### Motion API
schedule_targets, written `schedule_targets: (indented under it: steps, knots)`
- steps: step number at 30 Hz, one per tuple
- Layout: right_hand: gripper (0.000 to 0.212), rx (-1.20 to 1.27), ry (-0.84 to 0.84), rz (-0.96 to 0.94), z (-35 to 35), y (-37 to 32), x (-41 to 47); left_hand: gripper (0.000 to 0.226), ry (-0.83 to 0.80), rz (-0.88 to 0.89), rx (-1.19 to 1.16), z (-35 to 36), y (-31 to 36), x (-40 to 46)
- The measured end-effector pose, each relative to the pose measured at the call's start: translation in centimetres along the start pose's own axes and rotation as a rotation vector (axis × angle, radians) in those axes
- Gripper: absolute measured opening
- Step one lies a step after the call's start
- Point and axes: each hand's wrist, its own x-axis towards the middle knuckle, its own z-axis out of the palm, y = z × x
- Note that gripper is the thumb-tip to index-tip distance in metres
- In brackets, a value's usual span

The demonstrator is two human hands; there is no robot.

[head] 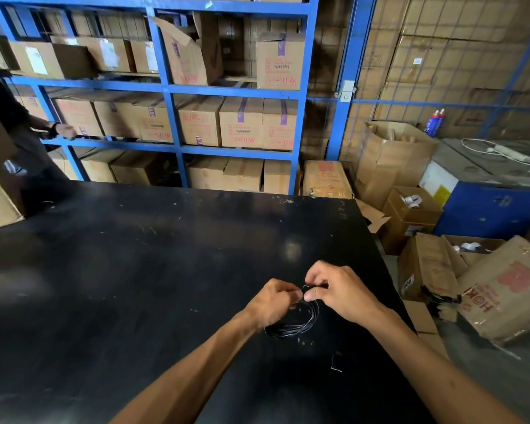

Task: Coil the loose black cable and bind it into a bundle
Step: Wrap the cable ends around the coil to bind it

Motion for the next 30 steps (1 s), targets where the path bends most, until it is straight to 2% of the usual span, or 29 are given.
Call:
schedule_targets:
  steps: [2, 5, 8, 9, 11, 14, 16, 18, 20, 22, 23, 25, 27, 29, 30]
  knots:
    - [0.031, 0.052, -0.005, 0.027, 0.5, 0.2, 0.4, 0.029, -0.038, -0.006, -0.131, -0.2, -0.5, -0.2]
    - [0.014, -0.054, 0.059, 0.014, 1.1, 0.4, 1.2, 0.018, -0.024, 0.006, -0.293, -0.6, -1.3, -0.6]
    - [0.011, -0.109, 0.151, 0.026, 1.2, 0.1, 1.4, 0.019, -0.037, -0.003, -0.438, -0.7, -1.6, -0.7]
    - [0.015, -0.146, 0.196, -0.004, 1.4, 0.0, 1.3, 0.02, -0.013, -0.036, -0.498, -0.7, -1.4, -0.5]
    - [0.035, -0.192, 0.23, -0.151, 1.7, -0.2, 0.7, 0.023, 0.076, -0.156, -0.665, -1.1, -0.9, -0.1]
    - [0.067, -0.182, 0.058, -0.431, 2.2, -0.6, -1.1, 0.027, 0.188, -0.324, -0.976, -2.7, 0.0, 0.5]
    - [0.076, -0.255, -0.013, -0.502, 2.9, -0.2, -1.9, 0.031, 0.274, -0.41, -1.155, -4.0, 0.7, 1.0]
    - [0.065, -0.3, 0.038, -0.5, 3.6, 0.3, -2.0, 0.034, 0.314, -0.446, -1.273, -4.3, 1.4, 1.3]
    - [0.037, -0.252, 0.142, -0.498, 4.2, 0.4, -1.5, 0.037, 0.31, -0.434, -1.333, -3.8, 2.4, 1.2]
    - [0.011, -0.143, 0.168, -0.419, 4.3, 0.0, -1.3, 0.041, 0.251, -0.428, -1.305, -3.3, 3.0, 0.8]
    - [0.005, -0.067, 0.142, -0.317, 4.2, -0.1, -1.1, 0.038, 0.207, -0.428, -1.264, -3.2, 3.1, 0.6]
    - [0.01, 0.173, 0.072, -0.027, 3.9, -0.4, -0.5, 0.034, 0.129, -0.45, -1.073, -3.6, 3.1, 0.0]
    - [0.015, 0.59, 0.07, 0.218, 3.3, -0.6, 0.3, 0.041, 0.101, -0.423, -0.807, -4.6, 2.4, -0.1]
    - [0.01, 1.045, 0.103, 0.303, 2.5, -1.2, 0.9, 0.035, 0.144, -0.363, -0.666, -5.4, 2.0, -0.4]
    - [0.017, 1.207, 0.107, 0.33, 2.2, -1.4, 1.0, 0.031, 0.163, -0.312, -0.591, -5.7, 1.9, -0.6]
